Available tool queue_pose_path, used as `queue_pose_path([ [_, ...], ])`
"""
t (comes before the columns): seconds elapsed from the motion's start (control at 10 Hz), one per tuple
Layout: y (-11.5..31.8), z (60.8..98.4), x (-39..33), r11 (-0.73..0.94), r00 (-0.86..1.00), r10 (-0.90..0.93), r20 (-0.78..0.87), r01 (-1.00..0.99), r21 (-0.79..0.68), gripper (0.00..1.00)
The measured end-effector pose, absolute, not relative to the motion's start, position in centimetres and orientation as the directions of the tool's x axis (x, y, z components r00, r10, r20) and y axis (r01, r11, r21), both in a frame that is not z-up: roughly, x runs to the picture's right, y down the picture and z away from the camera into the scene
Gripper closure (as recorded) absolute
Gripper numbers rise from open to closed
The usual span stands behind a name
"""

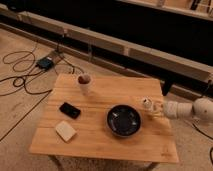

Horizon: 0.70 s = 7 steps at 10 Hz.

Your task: Stand the bottle upright

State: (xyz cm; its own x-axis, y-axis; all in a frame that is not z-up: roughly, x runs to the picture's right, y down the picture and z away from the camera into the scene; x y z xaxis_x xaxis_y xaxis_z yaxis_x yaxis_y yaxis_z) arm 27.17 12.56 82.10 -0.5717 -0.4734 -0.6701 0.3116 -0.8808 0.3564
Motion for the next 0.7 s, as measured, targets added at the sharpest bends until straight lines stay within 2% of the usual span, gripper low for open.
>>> queue_pose_path([
  [0.7,11.7,83.7,30.2,-0.684,-0.355,-0.707,-0.611,0.563,0.464,1.00],
])
